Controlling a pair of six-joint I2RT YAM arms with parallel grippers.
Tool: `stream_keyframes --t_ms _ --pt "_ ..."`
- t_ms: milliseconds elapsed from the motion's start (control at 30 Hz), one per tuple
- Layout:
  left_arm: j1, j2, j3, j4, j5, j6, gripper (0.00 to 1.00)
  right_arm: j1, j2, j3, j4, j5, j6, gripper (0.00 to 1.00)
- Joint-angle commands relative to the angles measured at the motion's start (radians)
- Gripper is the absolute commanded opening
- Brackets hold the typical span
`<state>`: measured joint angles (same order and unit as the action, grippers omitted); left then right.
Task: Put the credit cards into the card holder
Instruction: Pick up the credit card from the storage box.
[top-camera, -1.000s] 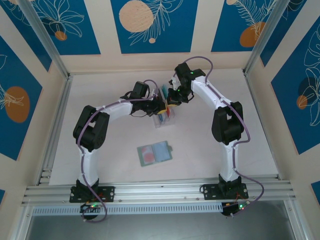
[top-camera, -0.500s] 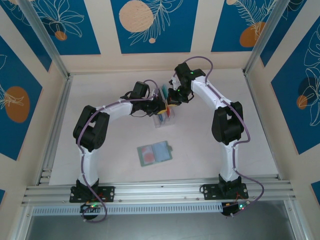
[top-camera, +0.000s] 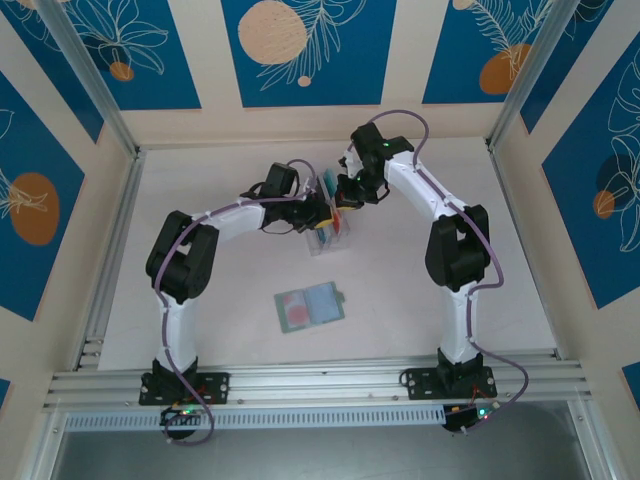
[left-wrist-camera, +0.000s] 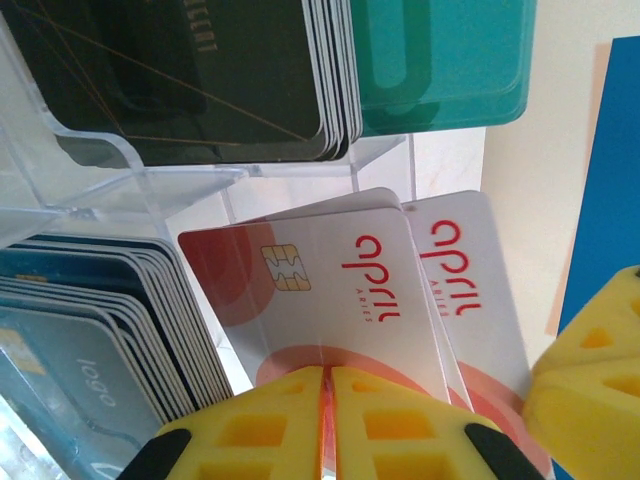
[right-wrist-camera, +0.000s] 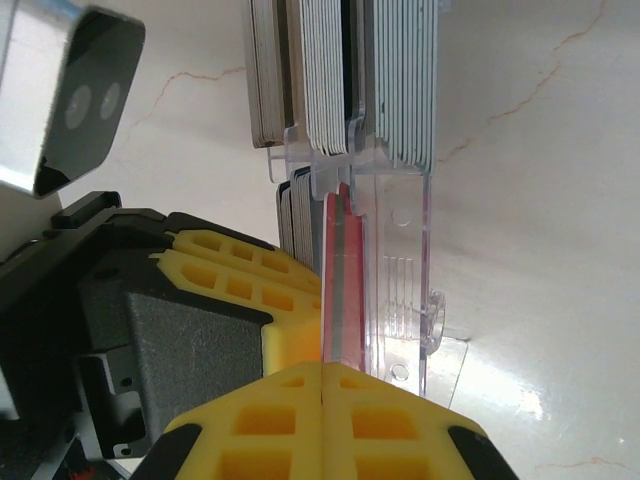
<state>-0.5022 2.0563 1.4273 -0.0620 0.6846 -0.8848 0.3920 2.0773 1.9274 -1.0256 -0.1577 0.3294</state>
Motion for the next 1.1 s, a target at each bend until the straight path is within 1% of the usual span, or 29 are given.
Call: stream_keyframes --t_ms 0,100,400,733,867,1000,1067 --pt "0.006 -0.032 -0.019 -0.009 0.019 0.002 0.11 -0.003 -0.042 -0.007 -0.014 -0.020 0.009 0.00" --pt "0.009 -0.047 -0.027 0.011 0.033 -0.014 0.11 -0.004 -0.048 -0.009 -0.009 -0.018 0.011 0.00" --pt "0.024 -0.115 -0.031 -0.008 0.032 -0.006 0.13 -0.001 -0.051 -0.021 -0.002 -0.018 0.017 0.00" --pt "0.028 -0.144 -0.045 -0.025 0.034 0.005 0.13 0.005 -0.096 -0.065 0.016 0.077 0.031 0.00" --pt "0.042 -0.189 -0.064 -0.065 0.030 0.037 0.14 0.006 -0.126 -0.065 0.025 0.118 0.038 0.00" --pt "0.067 -0.252 -0.131 -0.075 0.031 0.054 0.15 0.006 -0.166 -0.081 0.041 0.158 0.049 0.00" --pt "0.075 -0.287 -0.159 -0.110 0.018 0.082 0.16 0.005 -0.187 -0.099 0.054 0.173 0.054 0.00"
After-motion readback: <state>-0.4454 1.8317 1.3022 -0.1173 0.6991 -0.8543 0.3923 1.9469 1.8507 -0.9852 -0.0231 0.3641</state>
